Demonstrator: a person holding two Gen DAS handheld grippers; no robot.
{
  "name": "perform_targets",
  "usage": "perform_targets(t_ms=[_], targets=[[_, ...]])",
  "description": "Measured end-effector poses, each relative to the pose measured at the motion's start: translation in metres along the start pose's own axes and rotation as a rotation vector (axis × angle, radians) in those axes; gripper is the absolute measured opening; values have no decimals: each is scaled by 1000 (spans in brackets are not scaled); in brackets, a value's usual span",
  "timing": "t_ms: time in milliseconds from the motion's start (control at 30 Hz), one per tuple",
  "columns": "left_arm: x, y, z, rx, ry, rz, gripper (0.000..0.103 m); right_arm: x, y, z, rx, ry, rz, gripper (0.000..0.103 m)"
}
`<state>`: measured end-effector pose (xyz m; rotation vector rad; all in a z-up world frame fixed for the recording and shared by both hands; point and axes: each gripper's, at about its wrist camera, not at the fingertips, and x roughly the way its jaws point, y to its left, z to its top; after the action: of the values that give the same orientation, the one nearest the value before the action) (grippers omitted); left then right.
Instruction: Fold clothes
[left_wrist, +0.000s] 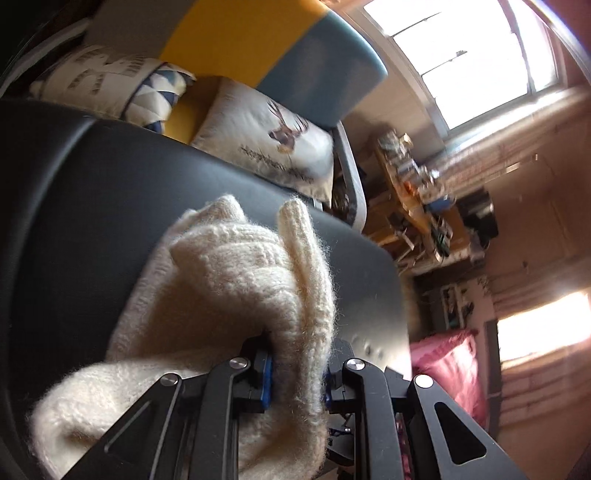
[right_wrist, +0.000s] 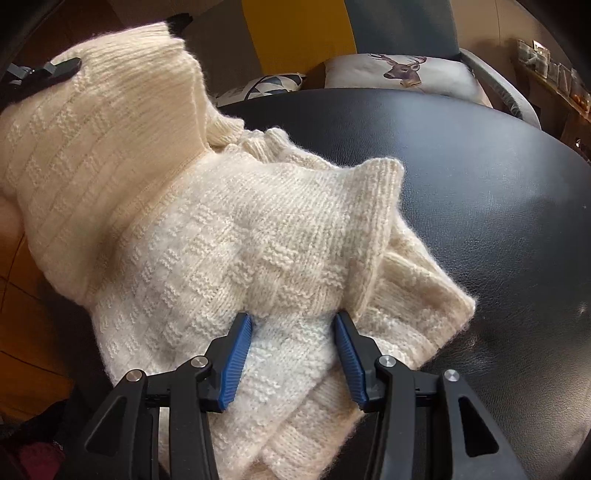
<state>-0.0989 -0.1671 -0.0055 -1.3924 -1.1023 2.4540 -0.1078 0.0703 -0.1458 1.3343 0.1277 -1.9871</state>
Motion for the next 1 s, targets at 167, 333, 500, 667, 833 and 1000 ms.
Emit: perform_targets(t_ms=[167, 333, 500, 667, 833, 1000], targets=[[52, -29, -36, 100, 93, 34, 19, -2, -4, -5, 20, -32, 31, 49], [85, -35, -60, 137, 142, 57, 19, 3, 4, 1, 28, -62, 45, 49], [106, -20, -68, 36, 181, 35, 22, 2, 5, -2, 35, -76, 53, 49], [102, -30, -64, 48, 130, 4, 21, 1, 8, -4, 35, -80, 48, 49], [93, -42, -63, 91, 94, -10, 20, 1, 8, -7, 46, -99, 65, 49], [113, -31, -66, 79, 193, -38, 22, 1, 9, -8, 65, -113, 85, 49]])
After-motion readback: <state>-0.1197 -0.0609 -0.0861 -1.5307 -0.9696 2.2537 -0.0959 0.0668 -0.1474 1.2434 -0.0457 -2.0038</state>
